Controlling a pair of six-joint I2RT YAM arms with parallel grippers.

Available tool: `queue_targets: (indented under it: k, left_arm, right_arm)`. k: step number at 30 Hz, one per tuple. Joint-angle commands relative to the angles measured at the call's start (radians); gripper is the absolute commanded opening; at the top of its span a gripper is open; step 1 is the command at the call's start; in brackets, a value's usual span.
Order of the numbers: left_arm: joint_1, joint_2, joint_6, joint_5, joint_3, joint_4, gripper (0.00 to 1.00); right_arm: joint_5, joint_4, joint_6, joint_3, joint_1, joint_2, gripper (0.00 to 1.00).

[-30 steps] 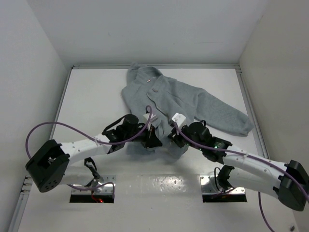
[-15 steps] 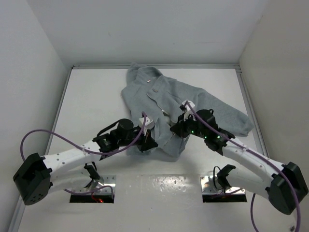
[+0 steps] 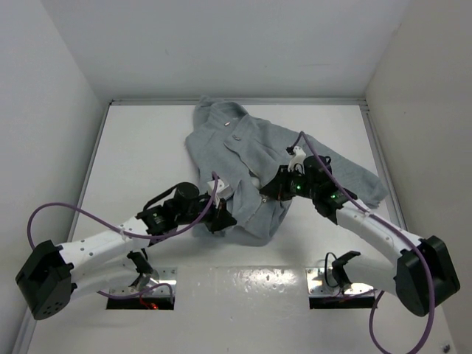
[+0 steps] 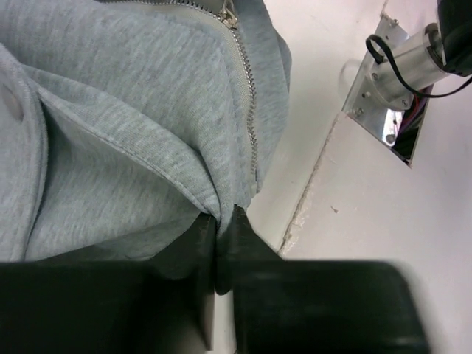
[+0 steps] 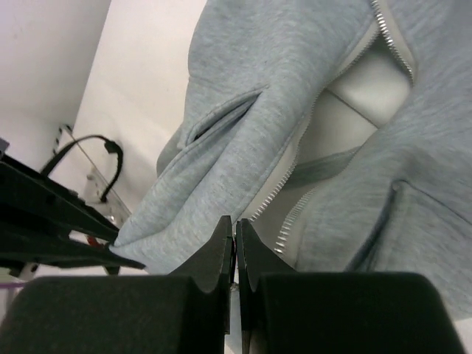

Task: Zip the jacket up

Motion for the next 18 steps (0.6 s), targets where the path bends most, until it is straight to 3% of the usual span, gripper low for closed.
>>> queue_targets:
  k: [1, 4, 7, 11, 16, 18]
  left_arm:
    - [-0.002, -0.029, -0.007, -0.005, -0.027, -0.134, 0.23]
    - [-0.002, -0.041, -0.042, -0.028, -0.004, -0.106, 0.63]
    - [-0.011, -0.063, -0.042, -0.07, 0.005, -0.042, 0.8]
    - [-0.051, 0.041, -0.03, -0.116, 0.081, 0.0, 0.84]
    - [-0.091, 0.158, -0.12, -0.14, 0.196, 0.069, 0.87]
    - [-0.143, 0.201, -0.131, -0.217, 0.23, 0.078, 0.86]
  right_arm:
    - [0.101, 0.087, 0.047, 0.063, -0.056, -0.016, 0.01]
    - [0.104, 0.079, 0.054, 0.066, -0.036, -0.029, 0.01]
    - [0.127, 0.079, 0.037, 0.054, -0.002, -0.046, 0.01]
    - [0.167, 0.062, 0.037, 0.047, 0.037, -0.048, 0.01]
    - [0.193, 0.072, 0.051, 0.049, 0.065, -0.033, 0.01]
    - [0.202, 0.078, 0.066, 0.047, 0.071, -0.025, 0.01]
